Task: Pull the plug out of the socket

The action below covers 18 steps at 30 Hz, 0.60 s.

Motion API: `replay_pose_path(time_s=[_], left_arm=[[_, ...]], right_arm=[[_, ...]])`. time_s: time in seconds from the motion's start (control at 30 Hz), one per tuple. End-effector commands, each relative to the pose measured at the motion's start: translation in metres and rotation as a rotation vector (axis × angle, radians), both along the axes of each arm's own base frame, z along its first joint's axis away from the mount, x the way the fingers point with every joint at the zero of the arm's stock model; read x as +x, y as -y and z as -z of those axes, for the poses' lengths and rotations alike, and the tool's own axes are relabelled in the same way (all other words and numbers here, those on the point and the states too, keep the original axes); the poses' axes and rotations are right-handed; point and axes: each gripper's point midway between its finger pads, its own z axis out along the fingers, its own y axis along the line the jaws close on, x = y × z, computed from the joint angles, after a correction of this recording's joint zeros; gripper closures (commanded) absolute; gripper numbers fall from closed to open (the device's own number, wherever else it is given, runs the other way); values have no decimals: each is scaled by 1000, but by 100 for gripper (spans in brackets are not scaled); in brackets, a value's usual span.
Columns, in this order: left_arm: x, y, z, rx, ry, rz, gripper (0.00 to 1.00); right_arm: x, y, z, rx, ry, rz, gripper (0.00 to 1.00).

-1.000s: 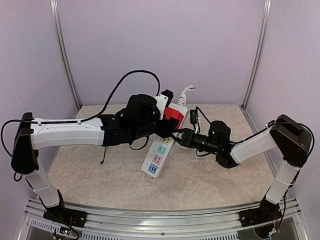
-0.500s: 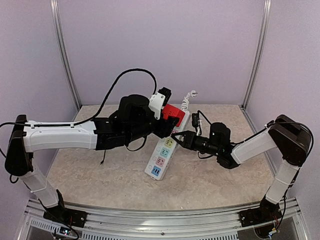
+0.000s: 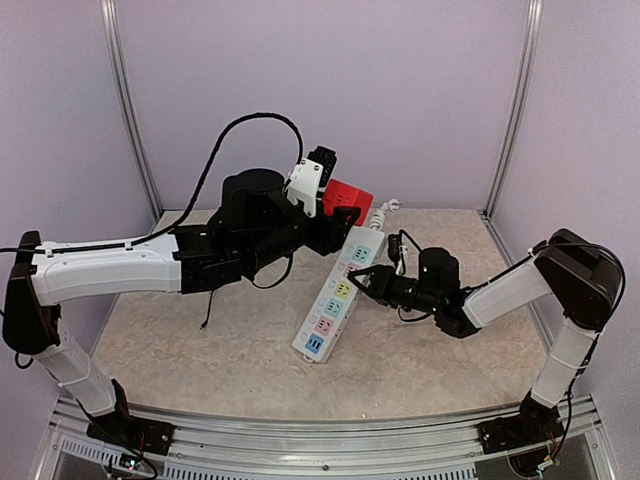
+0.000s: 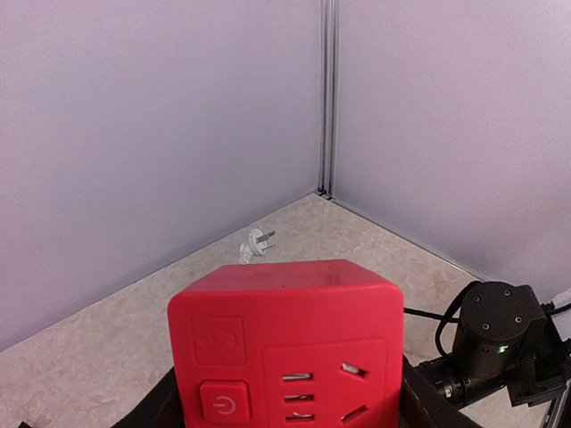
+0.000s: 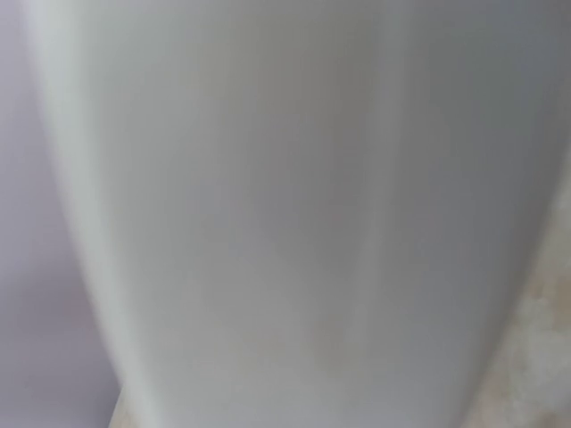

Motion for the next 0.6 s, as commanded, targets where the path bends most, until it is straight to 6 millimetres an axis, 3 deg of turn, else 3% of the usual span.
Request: replay_pose_path(time_s=[0.0, 0.23, 0.43, 0.57], left_arm=[[1, -20, -27, -94, 4, -12, 96], [3, -30, -27, -110, -11, -22, 96], [5, -35, -23, -116, -31, -26, 96], [6, -36, -21, -118, -36, -25, 96]], right_arm=[[5, 15, 28, -115, -31, 22, 99], [19, 35, 54, -136, -105, 55, 91], [35, 66, 75, -133, -170, 95, 100], [55, 97, 76, -109, -188, 158, 100]])
